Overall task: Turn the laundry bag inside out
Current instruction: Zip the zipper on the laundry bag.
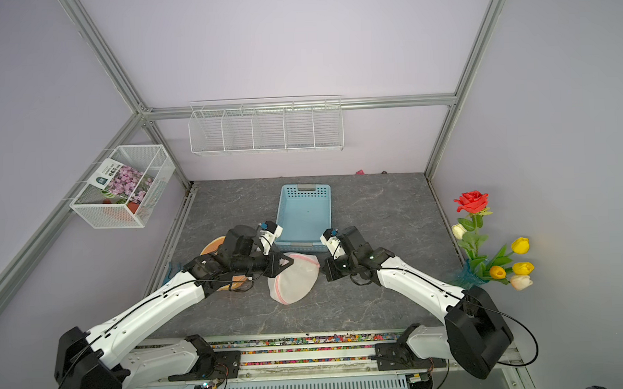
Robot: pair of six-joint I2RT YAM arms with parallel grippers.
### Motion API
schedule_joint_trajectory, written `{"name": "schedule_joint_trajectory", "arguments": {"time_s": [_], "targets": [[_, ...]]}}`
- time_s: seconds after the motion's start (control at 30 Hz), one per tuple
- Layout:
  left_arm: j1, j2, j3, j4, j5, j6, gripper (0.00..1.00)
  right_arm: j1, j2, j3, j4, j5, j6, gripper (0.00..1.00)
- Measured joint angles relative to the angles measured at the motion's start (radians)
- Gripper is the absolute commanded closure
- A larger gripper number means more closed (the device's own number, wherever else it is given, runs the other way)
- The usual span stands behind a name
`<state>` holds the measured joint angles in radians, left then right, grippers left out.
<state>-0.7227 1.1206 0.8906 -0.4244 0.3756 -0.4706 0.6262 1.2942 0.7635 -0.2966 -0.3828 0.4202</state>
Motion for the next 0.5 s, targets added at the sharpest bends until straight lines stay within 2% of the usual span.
{"name": "schedule_joint_trajectory", "arguments": {"time_s": [0.27, 0.5], "targets": [[0.108, -0.168, -0.163, 0.118, 0.023, -0.159, 1.00, 0.009, -0.039, -0.111, 0.166, -0.063, 0.073, 1.00], [0.202, -0.200, -0.291, 0.270, 0.048, -0.316, 1.00, 0.056, -0.061, -0.146, 0.233, -0.080, 0.136, 1.00]]}}
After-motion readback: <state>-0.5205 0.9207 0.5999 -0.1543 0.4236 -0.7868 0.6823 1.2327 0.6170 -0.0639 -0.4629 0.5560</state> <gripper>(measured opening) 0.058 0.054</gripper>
